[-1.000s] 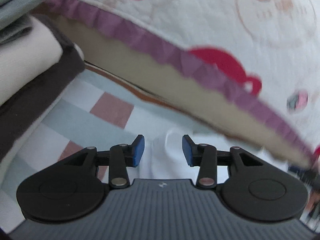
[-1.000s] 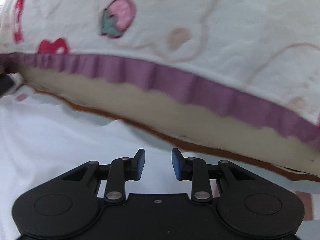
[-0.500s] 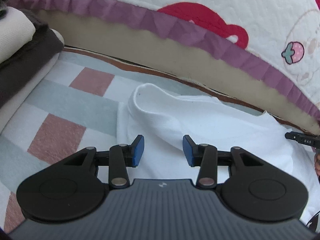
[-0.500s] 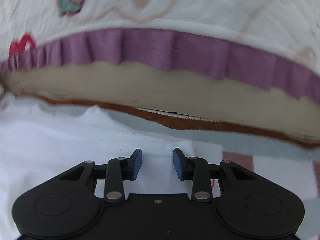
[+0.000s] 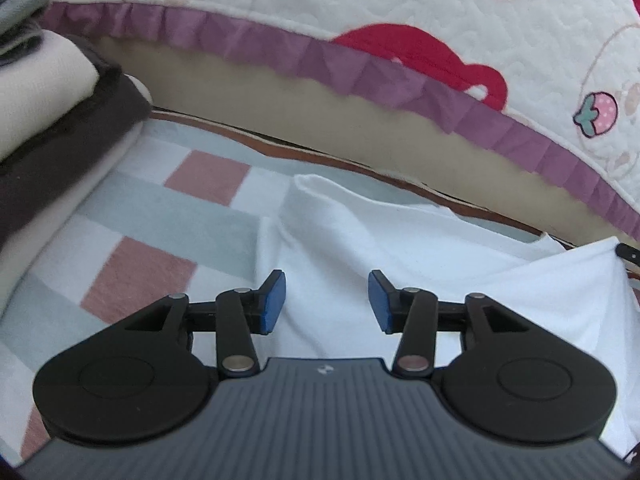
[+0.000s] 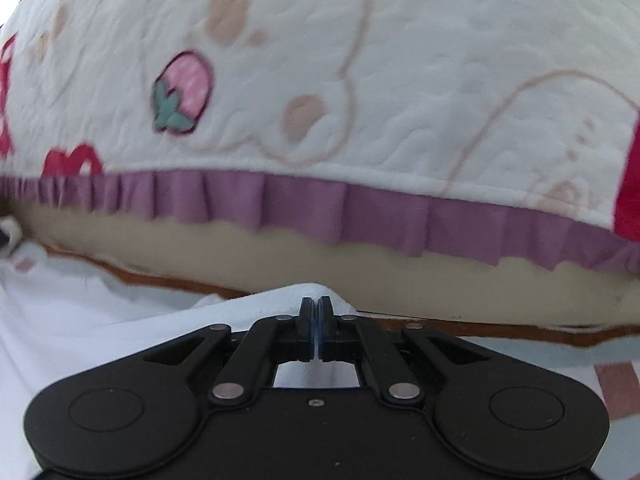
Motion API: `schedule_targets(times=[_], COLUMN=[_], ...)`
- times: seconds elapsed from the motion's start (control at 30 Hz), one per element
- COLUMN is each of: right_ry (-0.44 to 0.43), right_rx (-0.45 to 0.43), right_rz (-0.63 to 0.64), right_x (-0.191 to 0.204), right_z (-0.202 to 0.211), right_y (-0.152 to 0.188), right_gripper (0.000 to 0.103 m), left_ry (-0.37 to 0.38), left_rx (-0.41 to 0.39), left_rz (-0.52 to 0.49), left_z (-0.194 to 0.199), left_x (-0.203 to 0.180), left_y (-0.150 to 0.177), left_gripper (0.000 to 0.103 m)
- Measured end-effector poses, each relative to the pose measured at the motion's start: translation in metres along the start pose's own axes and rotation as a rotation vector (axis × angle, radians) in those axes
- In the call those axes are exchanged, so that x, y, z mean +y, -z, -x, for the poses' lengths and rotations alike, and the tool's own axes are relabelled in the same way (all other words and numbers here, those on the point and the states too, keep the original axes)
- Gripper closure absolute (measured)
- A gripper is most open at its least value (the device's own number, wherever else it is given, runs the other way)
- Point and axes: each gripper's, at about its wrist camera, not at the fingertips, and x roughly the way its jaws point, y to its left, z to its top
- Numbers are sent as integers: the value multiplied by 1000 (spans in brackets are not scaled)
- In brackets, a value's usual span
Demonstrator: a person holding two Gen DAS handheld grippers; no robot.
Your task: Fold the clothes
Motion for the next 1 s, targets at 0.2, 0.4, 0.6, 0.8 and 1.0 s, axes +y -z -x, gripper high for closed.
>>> schedule_targets(times=[0.2, 0.4, 0.6, 0.8, 1.0], right_ry=[88, 114, 37, -6, 24], right_rx=[10, 88, 122, 190, 130], right_rz=[-134, -74, -170, -359, -210], right_x=[-25, -23, -44, -70, -53], right_z=[-6, -28, -24, -18, -14], right_y=[2, 10, 10, 24, 29], right_gripper=[102, 101, 76, 49, 97], left_ry=[-19, 15, 91, 81, -6], left_rx=[-17, 7, 81, -10, -122], left_rz=[-43, -84, -95, -301, -350], left_z=[-3, -21, -67, -73, -50], left_x=[8, 7, 11, -12, -29], left_y=[-3, -9, -34, -36, -31], left_gripper=[57, 51, 48, 98, 99])
